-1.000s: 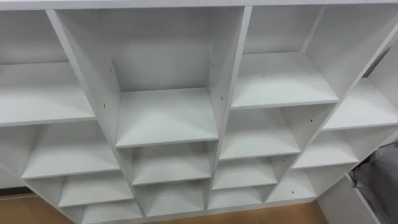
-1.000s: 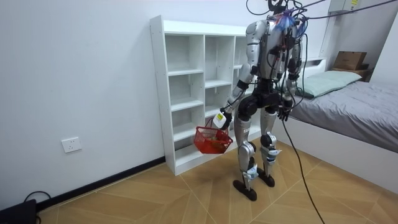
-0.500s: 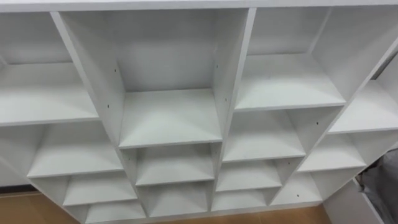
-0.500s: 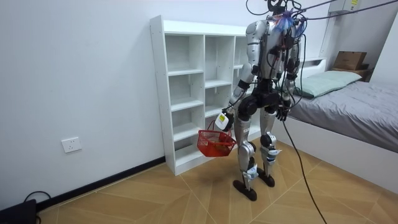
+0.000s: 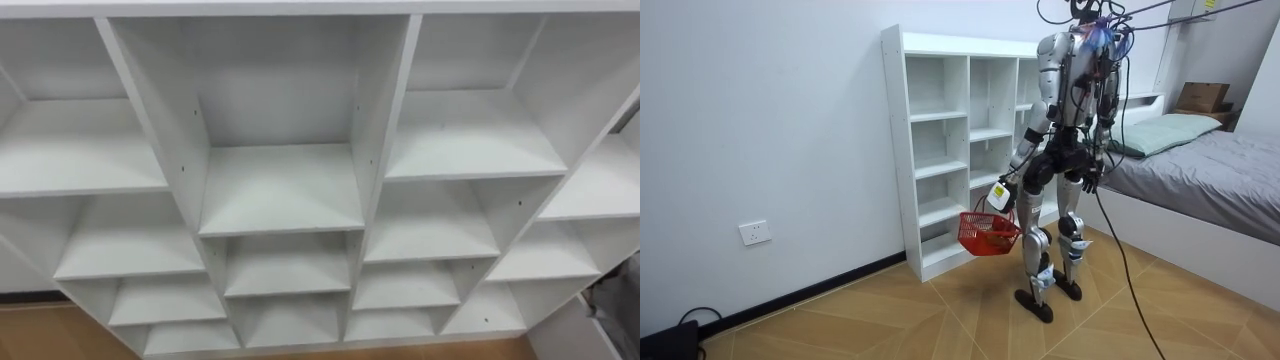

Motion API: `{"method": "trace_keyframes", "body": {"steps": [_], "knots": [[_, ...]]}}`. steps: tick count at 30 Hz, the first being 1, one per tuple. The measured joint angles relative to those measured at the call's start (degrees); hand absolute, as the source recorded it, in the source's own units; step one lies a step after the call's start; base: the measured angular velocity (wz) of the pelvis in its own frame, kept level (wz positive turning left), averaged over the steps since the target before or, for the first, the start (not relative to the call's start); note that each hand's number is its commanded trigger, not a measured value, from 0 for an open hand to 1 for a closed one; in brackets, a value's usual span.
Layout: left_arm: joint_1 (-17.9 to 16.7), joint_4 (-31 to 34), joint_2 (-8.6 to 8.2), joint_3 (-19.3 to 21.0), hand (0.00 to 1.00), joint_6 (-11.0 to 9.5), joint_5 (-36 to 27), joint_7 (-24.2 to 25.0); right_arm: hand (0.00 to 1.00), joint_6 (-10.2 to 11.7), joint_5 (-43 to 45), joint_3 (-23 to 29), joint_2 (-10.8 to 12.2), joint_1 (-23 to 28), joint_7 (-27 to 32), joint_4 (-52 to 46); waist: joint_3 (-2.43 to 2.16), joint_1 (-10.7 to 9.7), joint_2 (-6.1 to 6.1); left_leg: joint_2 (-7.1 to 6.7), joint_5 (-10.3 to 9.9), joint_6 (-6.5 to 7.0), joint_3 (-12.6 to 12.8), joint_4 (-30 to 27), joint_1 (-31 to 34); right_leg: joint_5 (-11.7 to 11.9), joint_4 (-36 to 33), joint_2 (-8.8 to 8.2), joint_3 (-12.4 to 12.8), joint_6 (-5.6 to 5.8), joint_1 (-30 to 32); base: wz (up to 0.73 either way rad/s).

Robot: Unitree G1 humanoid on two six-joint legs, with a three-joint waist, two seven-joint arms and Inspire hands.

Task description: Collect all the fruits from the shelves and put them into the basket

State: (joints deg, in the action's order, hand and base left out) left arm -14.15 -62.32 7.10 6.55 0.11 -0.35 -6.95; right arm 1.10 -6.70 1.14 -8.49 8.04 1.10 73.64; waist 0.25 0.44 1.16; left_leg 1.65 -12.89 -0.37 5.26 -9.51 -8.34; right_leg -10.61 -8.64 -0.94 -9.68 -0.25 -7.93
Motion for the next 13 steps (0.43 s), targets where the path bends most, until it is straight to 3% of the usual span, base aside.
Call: {"method": "trace_keyframes", "body": {"steps": [6, 8, 9, 10, 11, 13], "knots": [[-0.1, 0.0, 0.01, 0.0, 1.00, 0.0, 0.0, -0.3, 0.00, 0.0, 0.0, 0.0, 0.0, -0.1, -0.1, 0.0, 0.14, 0.0, 0.49, -0.23, 0.0, 0.02, -0.7, 0.0, 0.2, -0.4, 0.0, -0.17, -0.5, 0.12, -0.1, 0.06], [0.0, 0.0, 0.01, 0.0, 1.00, 0.0, 0.0, -0.3, 0.00, 0.0, 0.2, 0.0, 0.0, -0.1, -0.2, -0.2, 0.00, 0.0, 0.25, -0.29, 0.0, 0.04, -0.7, 0.0, 0.3, -0.5, 0.0, -0.26, -0.8, 0.17, -0.1, 0.07], [0.0, 0.0, 0.02, 0.0, 1.00, 0.0, 0.0, -0.3, 0.00, 0.0, 0.2, 0.0, 0.0, -0.2, -0.5, -0.2, 0.24, 0.0, 0.85, -0.31, 0.0, 0.05, -0.8, 0.0, 0.3, -0.6, 0.0, -0.34, -1.2, 0.16, -0.2, 0.09], [0.1, 0.0, 0.04, 0.0, 1.00, 0.0, 0.0, -0.3, 0.00, 0.0, 0.2, -0.1, 0.0, -0.2, -0.7, -0.2, 0.02, 0.0, 0.65, -0.34, 0.0, 0.05, -0.9, 0.0, 0.4, -0.6, 0.0, -0.42, -1.4, 0.17, -0.2, 0.10], [0.1, 0.0, 0.03, 0.0, 1.00, 0.0, 0.0, -0.3, 0.00, 0.0, 0.2, -0.3, 0.0, -0.2, -0.8, -0.2, 0.15, 0.0, 1.05, -0.36, 0.0, 0.05, -1.1, 0.0, 0.5, -0.7, 0.0, -0.43, -1.6, 0.17, -0.2, 0.09], [0.1, 0.0, 0.03, 0.0, 1.00, 0.0, 0.0, -0.3, 0.00, 0.0, 0.2, -0.8, 0.0, -0.4, -1.1, -0.3, -0.06, 0.2, 0.93, -0.40, 0.0, 0.04, -1.2, -0.1, 0.6, -0.7, 0.0, -0.47, -1.6, 0.17, -0.2, 0.05]]}}
